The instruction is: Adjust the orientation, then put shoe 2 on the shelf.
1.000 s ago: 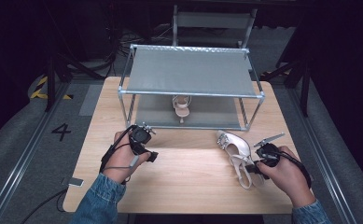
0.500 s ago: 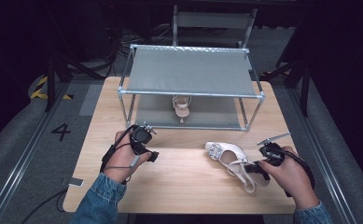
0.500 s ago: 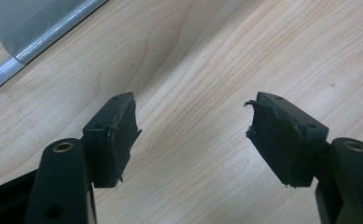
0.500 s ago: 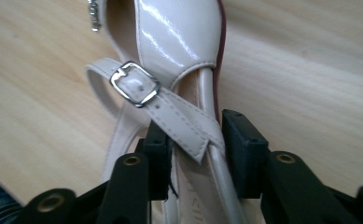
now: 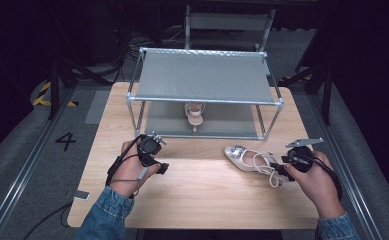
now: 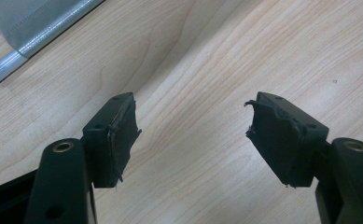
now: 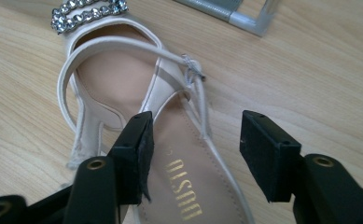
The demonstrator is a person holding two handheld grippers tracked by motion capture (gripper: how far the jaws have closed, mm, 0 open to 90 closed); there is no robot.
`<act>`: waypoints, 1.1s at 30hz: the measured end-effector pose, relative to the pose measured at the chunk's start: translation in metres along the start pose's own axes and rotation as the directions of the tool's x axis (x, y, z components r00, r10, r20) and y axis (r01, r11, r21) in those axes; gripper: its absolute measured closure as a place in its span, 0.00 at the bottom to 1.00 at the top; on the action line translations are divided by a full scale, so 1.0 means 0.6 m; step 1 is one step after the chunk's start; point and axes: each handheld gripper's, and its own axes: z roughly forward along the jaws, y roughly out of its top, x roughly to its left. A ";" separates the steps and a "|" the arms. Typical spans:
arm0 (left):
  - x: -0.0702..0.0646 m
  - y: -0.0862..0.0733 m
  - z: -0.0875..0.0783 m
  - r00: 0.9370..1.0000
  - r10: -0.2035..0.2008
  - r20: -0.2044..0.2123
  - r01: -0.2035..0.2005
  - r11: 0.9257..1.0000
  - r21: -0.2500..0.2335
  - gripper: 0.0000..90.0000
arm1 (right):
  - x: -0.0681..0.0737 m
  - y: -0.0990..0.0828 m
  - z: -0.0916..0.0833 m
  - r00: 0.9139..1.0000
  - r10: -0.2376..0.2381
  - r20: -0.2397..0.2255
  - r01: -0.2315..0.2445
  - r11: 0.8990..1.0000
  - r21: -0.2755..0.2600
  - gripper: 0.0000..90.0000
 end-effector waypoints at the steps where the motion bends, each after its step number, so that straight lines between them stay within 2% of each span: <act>1: 0.000 -0.001 0.000 1.000 -0.002 0.000 0.002 1.000 -0.003 0.35 | -0.001 0.001 -0.004 1.000 -0.006 0.005 0.006 1.000 -0.008 0.46; 9: 0.003 -0.001 -0.002 1.000 0.003 -0.002 -0.003 1.000 -0.003 0.35 | 0.009 0.012 -0.043 0.997 -0.072 0.023 0.074 0.995 -0.060 0.36; 13: 0.002 0.000 0.000 1.000 -0.004 0.002 0.004 1.000 0.003 0.35 | 0.021 0.017 -0.061 0.996 -0.086 0.009 0.086 0.992 -0.091 0.34; 14: 0.002 0.001 0.000 1.000 0.000 0.001 0.000 1.000 0.005 0.35 | 0.026 0.017 -0.063 0.995 -0.102 0.002 0.102 0.991 -0.090 0.32; 17: 0.000 0.003 0.002 1.000 0.004 0.004 -0.004 1.000 0.005 0.35 | 0.041 0.015 -0.060 0.991 -0.123 -0.047 0.122 0.992 -0.037 0.29; 20: -0.001 0.002 0.003 1.000 0.002 0.004 -0.002 1.000 0.011 0.35 | 0.045 0.014 -0.055 0.987 -0.148 -0.054 0.148 0.989 -0.007 0.28; 21: 0.000 0.002 0.002 1.000 0.006 0.003 -0.006 1.000 0.010 0.35 | 0.045 0.013 -0.045 0.982 -0.183 -0.057 0.184 0.983 0.018 0.25; 22: 0.000 0.002 0.002 1.000 0.005 0.003 -0.005 1.000 0.009 0.35 | 0.045 0.013 -0.045 0.982 -0.183 -0.057 0.184 0.983 0.018 0.25; 23: 0.000 0.002 0.002 1.000 0.002 0.004 -0.002 1.000 0.008 0.35 | 0.043 0.012 -0.036 0.977 -0.206 -0.062 0.209 0.977 0.038 0.25; 25: 0.001 0.001 0.001 1.000 0.005 0.004 -0.005 1.000 0.007 0.35 | 0.041 0.011 -0.032 0.974 -0.215 -0.067 0.218 0.975 0.049 0.25; 27: 0.001 0.000 0.003 1.000 0.001 0.007 -0.001 1.000 0.010 0.35 | 0.036 0.010 -0.014 0.970 -0.234 -0.071 0.239 0.969 0.068 0.24; 32: 0.001 -0.002 0.005 1.000 -0.001 0.010 0.001 1.000 0.014 0.35 | 0.028 0.005 0.009 0.966 -0.248 -0.070 0.254 0.962 0.103 0.23; 33: 0.002 -0.002 0.005 1.000 0.007 0.007 -0.007 1.000 0.011 0.35 | 0.027 0.005 0.015 0.963 -0.260 -0.068 0.266 0.958 0.105 0.23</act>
